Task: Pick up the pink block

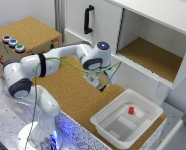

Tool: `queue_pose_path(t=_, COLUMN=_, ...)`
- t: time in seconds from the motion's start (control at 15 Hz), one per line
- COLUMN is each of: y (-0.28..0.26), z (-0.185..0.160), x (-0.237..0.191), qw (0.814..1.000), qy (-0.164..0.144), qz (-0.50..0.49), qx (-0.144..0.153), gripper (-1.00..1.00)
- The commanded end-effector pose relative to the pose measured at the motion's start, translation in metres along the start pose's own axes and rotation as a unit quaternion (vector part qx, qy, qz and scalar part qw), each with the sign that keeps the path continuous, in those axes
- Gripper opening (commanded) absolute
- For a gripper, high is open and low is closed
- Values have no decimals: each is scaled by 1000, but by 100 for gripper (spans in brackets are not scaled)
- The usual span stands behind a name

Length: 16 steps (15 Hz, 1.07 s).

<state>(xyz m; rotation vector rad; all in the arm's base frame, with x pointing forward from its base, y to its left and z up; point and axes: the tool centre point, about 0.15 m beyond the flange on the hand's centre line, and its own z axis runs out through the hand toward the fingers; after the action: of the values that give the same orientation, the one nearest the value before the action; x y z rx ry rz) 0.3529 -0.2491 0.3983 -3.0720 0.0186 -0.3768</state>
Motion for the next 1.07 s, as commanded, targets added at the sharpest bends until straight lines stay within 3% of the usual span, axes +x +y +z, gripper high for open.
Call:
queue_pose_path(t=0.0, y=97, z=39, x=49, qw=990, qy=-88, qz=-104, qx=24, gripper=100)
queue_pose_path(t=0.4, y=156, z=87, x=61, qw=970, qy=-151, qz=-183, qx=54, gripper=100)
queue_pose_path(t=0.6, y=160, z=115, x=59, qw=961, qy=-138, qz=-229, qx=65, gripper=100)
queue_pose_path(t=0.73, y=161, z=126, x=62, qw=962, qy=-112, qz=-236, qx=82, gripper=100)
queue_pose_path(t=1.0, y=166, z=135, x=62, qw=962, qy=-87, qz=-241, qx=94, gripper=100)
